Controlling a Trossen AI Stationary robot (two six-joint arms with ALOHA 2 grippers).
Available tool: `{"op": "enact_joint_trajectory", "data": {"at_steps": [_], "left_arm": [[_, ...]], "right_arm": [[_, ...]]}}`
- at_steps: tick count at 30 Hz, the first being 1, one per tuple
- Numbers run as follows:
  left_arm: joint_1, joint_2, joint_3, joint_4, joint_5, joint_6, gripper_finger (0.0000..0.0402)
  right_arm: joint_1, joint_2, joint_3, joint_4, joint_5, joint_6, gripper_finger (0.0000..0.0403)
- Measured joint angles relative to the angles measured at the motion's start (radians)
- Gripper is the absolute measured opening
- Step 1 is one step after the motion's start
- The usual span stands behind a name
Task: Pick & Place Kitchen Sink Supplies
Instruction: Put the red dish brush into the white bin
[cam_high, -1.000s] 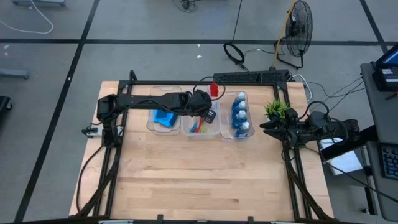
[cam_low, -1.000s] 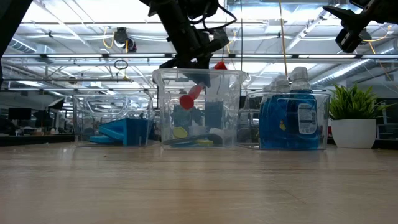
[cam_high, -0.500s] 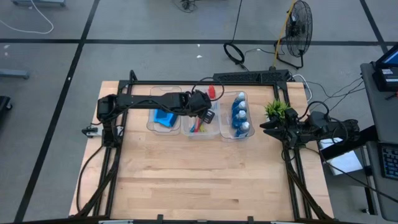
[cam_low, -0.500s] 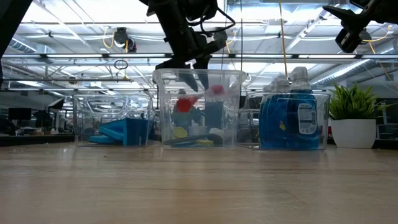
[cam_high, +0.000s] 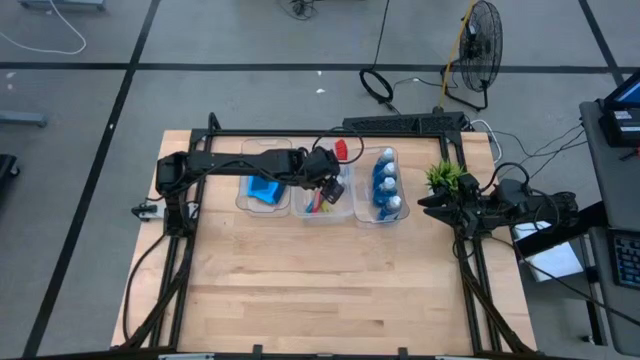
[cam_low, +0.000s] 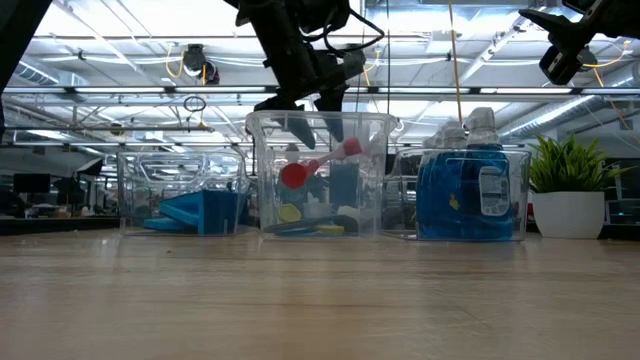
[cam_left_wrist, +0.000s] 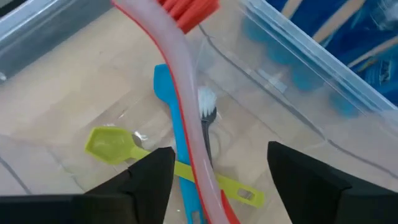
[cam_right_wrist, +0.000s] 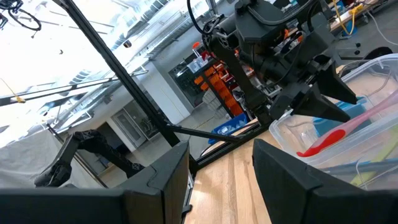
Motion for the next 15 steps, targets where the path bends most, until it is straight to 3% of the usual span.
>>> {"op": "enact_joint_trajectory", "data": {"at_steps": [6, 15], "left_arm": [[0.000, 0.000, 0.000, 0.000, -0.012, 0.066, 0.0257], [0.000, 0.012, 0.000, 0.027, -0.049, 0.093, 0.0163]], "right_arm": [[0.000, 0.000, 0.000, 0.000, 0.000, 0.000, 0.0167], [0.000, 0.000, 0.000, 0.000, 0.000, 0.000, 0.0167]]}}
